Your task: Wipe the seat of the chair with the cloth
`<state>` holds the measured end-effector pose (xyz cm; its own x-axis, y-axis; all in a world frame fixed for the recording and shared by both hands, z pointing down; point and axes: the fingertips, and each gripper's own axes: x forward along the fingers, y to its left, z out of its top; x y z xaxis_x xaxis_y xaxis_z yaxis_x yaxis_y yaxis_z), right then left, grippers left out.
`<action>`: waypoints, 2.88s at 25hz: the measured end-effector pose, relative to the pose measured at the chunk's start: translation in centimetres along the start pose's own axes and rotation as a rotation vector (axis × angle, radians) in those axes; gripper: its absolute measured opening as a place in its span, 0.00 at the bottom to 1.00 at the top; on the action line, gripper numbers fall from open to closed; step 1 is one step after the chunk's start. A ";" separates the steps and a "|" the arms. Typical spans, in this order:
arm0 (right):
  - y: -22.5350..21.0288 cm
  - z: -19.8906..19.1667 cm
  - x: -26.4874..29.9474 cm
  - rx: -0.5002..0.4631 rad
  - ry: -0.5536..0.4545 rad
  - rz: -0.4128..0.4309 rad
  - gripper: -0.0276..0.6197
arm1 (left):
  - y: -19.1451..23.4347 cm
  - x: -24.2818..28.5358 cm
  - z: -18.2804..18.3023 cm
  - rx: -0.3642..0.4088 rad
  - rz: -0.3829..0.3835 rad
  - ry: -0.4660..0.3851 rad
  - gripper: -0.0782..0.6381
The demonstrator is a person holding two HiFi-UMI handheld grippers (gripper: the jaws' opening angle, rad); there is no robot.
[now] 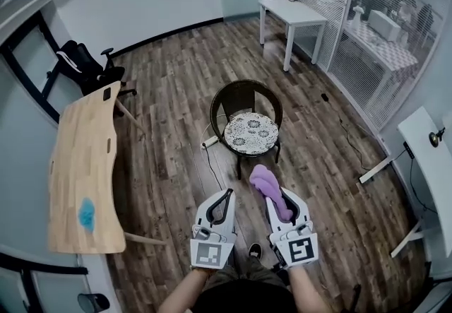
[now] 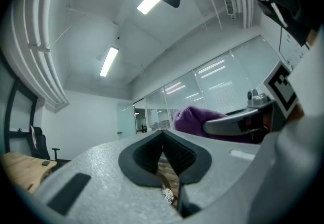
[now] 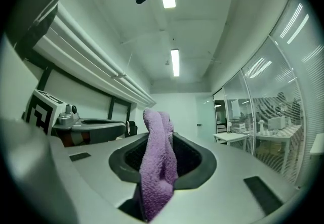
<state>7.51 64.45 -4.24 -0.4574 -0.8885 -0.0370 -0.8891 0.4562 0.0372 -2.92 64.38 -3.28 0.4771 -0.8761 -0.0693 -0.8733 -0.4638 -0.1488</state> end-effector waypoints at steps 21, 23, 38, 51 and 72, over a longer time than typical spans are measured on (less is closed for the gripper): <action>-4.4 -4.3 15.5 -0.054 0.063 -0.092 0.20 | 12.0 12.8 -5.3 -0.032 -0.142 -0.004 0.13; -3.6 -4.4 17.9 -0.069 0.076 -0.114 0.20 | 14.7 13.8 -5.8 -0.028 -0.173 -0.001 0.13; -5.2 -8.5 29.4 -0.064 0.169 -0.293 0.20 | 24.6 23.9 -13.1 -0.084 -0.326 0.065 0.13; -21.5 -15.5 44.8 -0.092 0.086 -0.330 0.20 | 29.2 40.8 -24.3 -0.036 -0.267 0.175 0.13; -27.9 -47.2 60.5 -0.059 0.369 -0.489 0.19 | 39.2 54.0 -57.4 -0.062 -0.389 0.529 0.35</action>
<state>5.39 -4.41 39.61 0.0482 -0.9577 0.2837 -0.9873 -0.0026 0.1590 -16.97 -8.65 43.74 0.6604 -0.5820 0.4745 -0.6584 -0.7527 -0.0069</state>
